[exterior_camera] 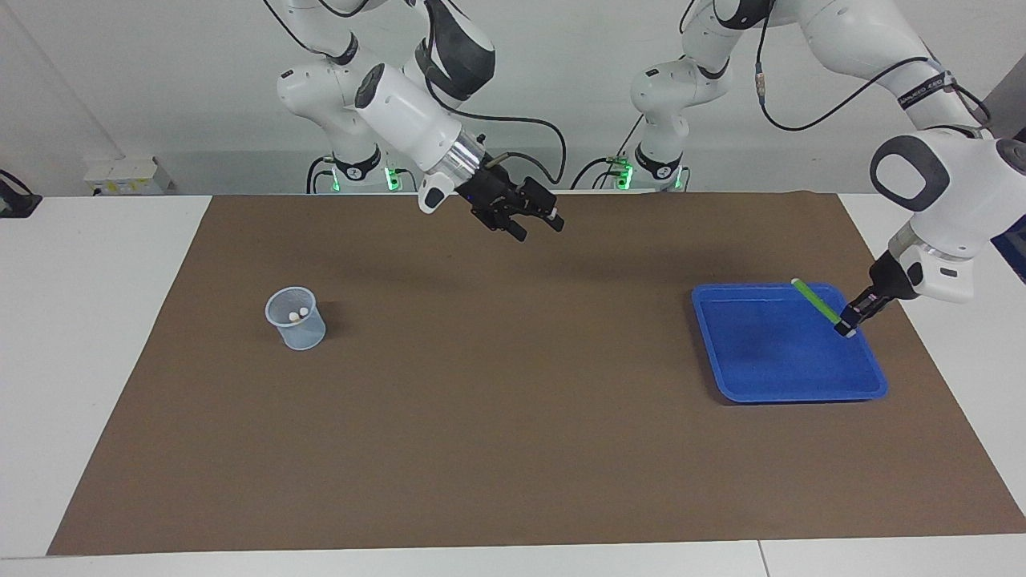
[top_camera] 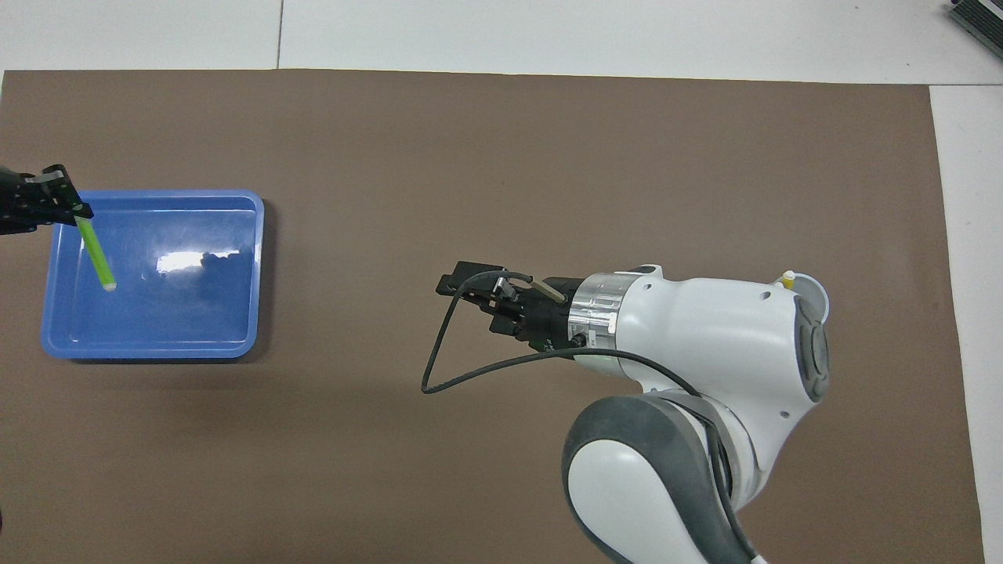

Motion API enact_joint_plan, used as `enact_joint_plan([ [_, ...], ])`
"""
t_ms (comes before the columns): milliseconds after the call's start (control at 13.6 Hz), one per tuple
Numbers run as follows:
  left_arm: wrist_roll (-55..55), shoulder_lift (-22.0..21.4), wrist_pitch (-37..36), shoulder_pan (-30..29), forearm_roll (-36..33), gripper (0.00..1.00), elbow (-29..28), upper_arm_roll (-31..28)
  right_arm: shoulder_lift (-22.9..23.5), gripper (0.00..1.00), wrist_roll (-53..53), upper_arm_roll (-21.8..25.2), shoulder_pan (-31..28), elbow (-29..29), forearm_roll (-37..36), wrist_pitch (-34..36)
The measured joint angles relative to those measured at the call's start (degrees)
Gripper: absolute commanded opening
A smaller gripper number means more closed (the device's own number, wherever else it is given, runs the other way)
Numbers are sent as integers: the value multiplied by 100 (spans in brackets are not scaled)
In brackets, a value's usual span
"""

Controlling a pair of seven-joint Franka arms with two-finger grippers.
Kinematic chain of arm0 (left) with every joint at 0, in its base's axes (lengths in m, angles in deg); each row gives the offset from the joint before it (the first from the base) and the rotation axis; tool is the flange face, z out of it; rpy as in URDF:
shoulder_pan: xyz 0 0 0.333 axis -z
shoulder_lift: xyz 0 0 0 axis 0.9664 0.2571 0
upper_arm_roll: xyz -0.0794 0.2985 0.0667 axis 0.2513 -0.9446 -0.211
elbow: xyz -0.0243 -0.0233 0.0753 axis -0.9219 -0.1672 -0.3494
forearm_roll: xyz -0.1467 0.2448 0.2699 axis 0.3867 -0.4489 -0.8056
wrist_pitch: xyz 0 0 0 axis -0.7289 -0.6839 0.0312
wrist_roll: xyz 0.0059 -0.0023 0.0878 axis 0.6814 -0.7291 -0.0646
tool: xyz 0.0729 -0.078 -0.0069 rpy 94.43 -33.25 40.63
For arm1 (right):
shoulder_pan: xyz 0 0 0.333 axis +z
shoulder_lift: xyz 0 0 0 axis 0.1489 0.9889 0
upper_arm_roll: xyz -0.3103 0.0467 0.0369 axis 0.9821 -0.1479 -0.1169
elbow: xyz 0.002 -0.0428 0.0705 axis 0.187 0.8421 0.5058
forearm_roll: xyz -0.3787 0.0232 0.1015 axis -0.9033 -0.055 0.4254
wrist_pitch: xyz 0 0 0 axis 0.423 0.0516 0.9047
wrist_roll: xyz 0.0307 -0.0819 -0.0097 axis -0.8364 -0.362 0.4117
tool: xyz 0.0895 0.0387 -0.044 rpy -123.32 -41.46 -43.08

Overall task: Transfer and insert pens with both arms
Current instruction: 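Lift the green pen out of the tray with the left gripper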

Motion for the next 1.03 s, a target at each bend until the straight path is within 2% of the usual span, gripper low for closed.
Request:
enact_joint_plan([
  [442,-2501,-686,-430,360,-14,0,1,10,5,100,-1,18,-7,0,18,0],
  [664,-3929,-1014,-542,653,-15,0,-5,26,8,100,-2,19,-8,-1,350,-3],
  [1032,-6167,-1263,-561,1369,-16,0,-38,60,9,100,-2,20,-8,-4,382,-4],
])
